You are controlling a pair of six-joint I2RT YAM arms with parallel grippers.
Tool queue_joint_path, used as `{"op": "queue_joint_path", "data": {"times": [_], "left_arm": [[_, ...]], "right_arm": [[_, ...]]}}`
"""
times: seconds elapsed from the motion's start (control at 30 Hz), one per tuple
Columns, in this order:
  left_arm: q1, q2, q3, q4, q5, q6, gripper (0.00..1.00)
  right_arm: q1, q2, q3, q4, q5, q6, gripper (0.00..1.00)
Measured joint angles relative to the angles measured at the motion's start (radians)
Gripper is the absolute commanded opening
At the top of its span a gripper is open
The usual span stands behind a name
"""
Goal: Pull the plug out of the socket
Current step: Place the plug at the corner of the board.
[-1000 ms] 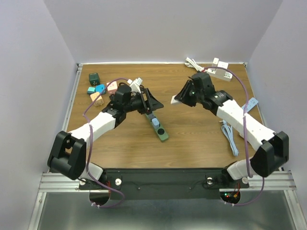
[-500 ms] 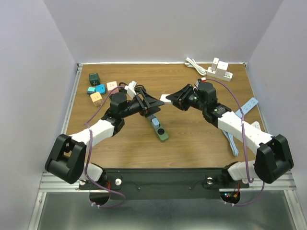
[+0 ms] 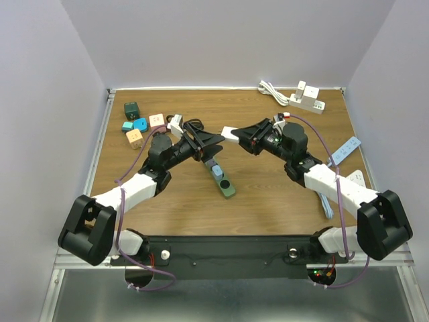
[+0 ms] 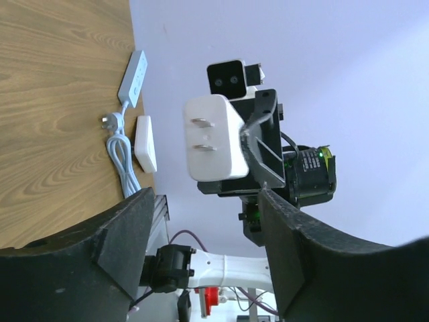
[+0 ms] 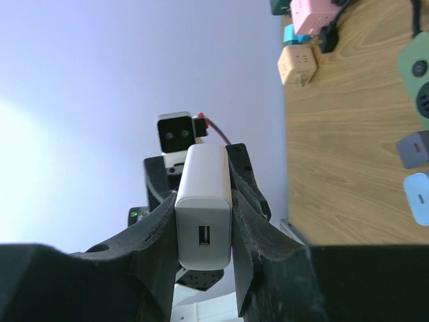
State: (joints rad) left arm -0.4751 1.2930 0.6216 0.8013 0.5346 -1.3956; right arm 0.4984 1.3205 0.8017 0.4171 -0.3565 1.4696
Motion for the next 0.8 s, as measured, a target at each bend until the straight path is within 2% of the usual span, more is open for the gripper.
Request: {"op": "queue_joint_path", "data": {"times": [0.3,0.63,0.8], "left_arm": [[0.000,0.038,0.013,0.033,-0.013,-0.021,0.66],[0.000,0.053,0.018,0.109,-0.027,-0.074,0.75],[0.001,0.053,0.018,0.148,-0.043,-0.096,0.75]], "right_arm": [[-0.003,0.000,0.000,0.059,-0.024,0.027,0.00],[-0.006,0.007,0.000,0.070,-0.048,0.027,0.01],[-0.006,0.018,-0.018,0.070,-0.067,0.027,0.00]]}}
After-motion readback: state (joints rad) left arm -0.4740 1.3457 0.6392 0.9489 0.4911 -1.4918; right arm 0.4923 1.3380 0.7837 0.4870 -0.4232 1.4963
